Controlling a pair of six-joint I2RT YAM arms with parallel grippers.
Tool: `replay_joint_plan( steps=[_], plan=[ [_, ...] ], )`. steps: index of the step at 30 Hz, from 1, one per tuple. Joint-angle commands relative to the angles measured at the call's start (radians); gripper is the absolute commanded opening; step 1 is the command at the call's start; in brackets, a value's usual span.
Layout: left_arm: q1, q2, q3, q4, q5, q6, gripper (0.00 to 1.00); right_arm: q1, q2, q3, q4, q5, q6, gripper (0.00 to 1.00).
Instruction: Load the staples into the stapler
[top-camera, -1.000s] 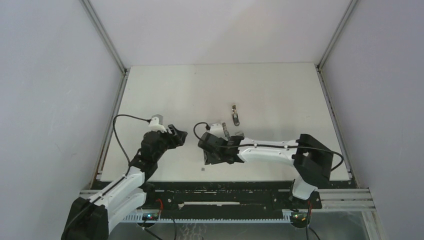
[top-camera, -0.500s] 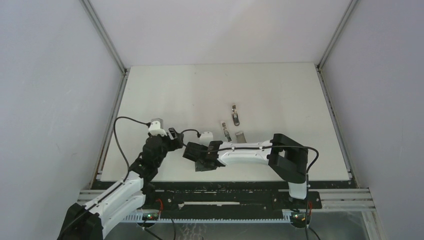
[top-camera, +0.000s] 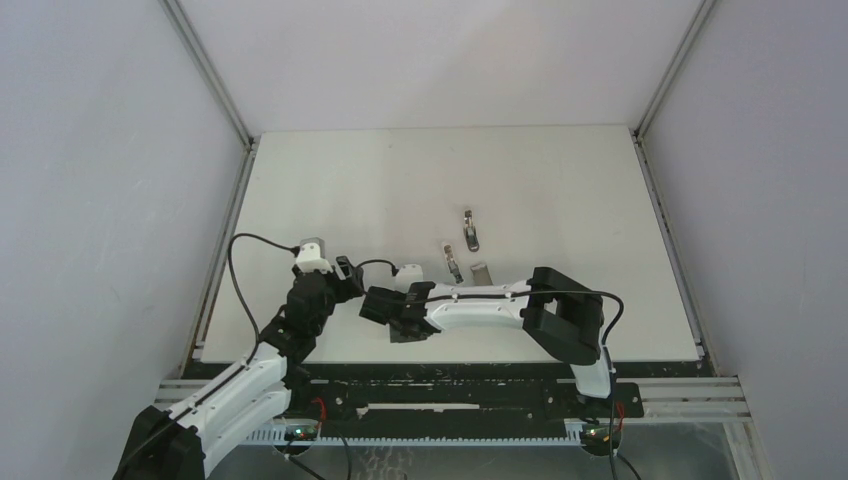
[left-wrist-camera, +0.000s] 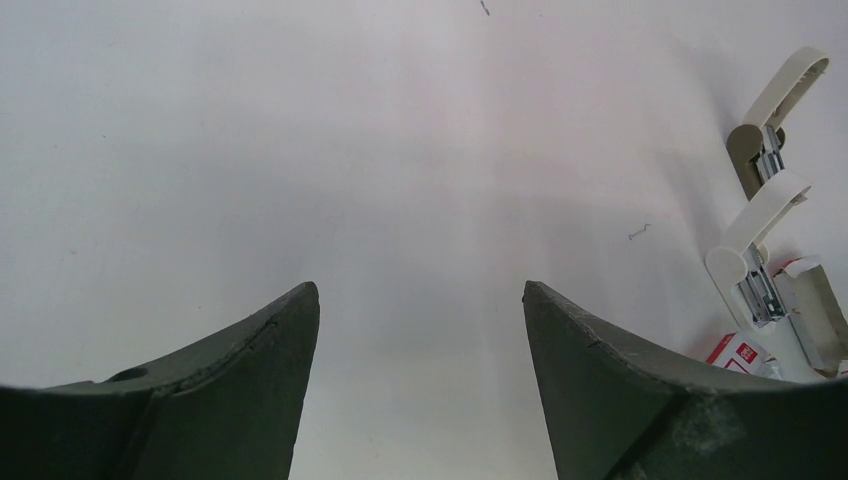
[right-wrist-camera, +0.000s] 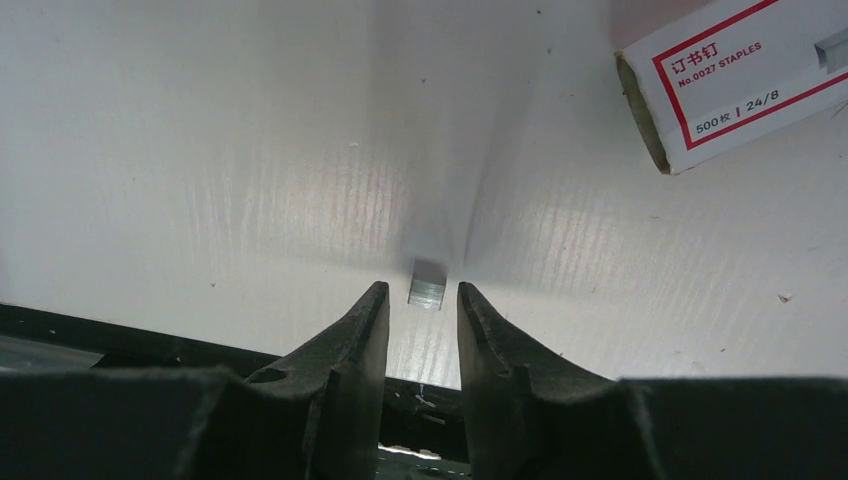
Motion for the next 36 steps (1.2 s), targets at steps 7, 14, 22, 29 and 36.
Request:
replay_joint_plan(
  steps=[7,14,22,29,36],
  plan=[
    [-0.005,-0.017,0.045,0.016,-0.016,0.021,0.79,0.012,0.017,0.037,-0.007,0.025,0.018,0.24],
    [-0.005,-0.021,0.044,0.013,-0.013,0.021,0.79,0.012,0.036,0.045,-0.008,0.016,0.017,0.23],
    [-0.003,-0.025,0.046,0.010,-0.013,0.022,0.79,0.013,0.051,0.059,-0.017,0.011,0.011,0.18],
    [-0.004,-0.026,0.048,0.007,-0.014,0.022,0.79,0.013,0.021,0.059,-0.020,0.033,-0.031,0.15],
    [-0.004,-0.019,0.039,0.035,-0.005,0.035,0.79,-0.017,-0.110,0.022,-0.027,0.124,-0.213,0.15]
  ],
)
